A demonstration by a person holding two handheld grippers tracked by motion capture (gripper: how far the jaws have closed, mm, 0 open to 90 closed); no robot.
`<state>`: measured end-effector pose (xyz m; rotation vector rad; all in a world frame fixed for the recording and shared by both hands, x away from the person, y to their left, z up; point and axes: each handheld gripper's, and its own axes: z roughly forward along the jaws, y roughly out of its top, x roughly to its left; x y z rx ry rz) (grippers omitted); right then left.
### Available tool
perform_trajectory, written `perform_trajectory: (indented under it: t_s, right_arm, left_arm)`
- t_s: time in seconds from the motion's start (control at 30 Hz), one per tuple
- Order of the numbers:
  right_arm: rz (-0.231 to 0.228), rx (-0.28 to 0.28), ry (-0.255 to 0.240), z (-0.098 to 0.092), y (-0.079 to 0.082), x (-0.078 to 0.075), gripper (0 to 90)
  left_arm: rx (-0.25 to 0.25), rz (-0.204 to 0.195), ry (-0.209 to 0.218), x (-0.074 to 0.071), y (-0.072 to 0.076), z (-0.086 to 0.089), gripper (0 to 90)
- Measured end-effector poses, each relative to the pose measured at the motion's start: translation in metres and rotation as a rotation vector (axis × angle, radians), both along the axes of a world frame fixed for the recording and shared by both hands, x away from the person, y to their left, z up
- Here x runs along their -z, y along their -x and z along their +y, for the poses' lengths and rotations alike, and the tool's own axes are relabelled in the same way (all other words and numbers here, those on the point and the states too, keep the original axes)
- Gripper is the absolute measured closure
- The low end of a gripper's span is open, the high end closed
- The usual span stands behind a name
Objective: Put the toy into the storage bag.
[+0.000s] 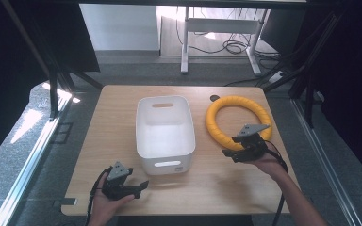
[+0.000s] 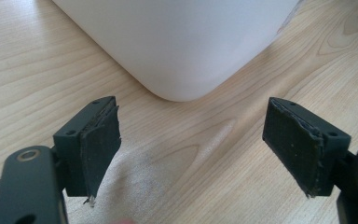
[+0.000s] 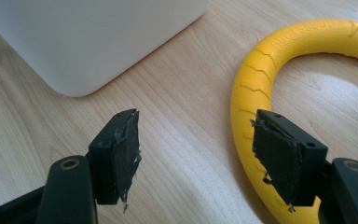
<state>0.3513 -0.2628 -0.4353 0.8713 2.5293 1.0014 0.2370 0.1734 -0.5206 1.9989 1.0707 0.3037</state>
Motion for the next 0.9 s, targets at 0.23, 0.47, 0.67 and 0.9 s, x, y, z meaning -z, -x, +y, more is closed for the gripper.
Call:
perform_trajectory:
  t_s: [0.23, 0.47, 0.67, 0.9]
  right_arm:
    - [0.04, 0.008, 0.035, -0.003, -0.022, -0.007, 31.8]
    - [0.06, 0.029, 0.065, -0.006, -0.04, -0.005, 32.7]
    - [0.079, 0.043, 0.086, -0.008, -0.053, -0.006, 33.0]
    - [0.106, 0.064, 0.129, -0.009, -0.068, -0.004, 33.0]
  left_arm:
    - [0.001, 0.004, -0.004, 0.001, 0.001, -0.001, 19.3]
    - [0.003, 0.01, -0.01, 0.003, 0.0, -0.003, 19.4]
    - [0.005, 0.011, -0.013, 0.004, 0.0, -0.003, 19.5]
    - [0.008, 0.015, -0.015, 0.005, 0.0, -0.004, 19.6]
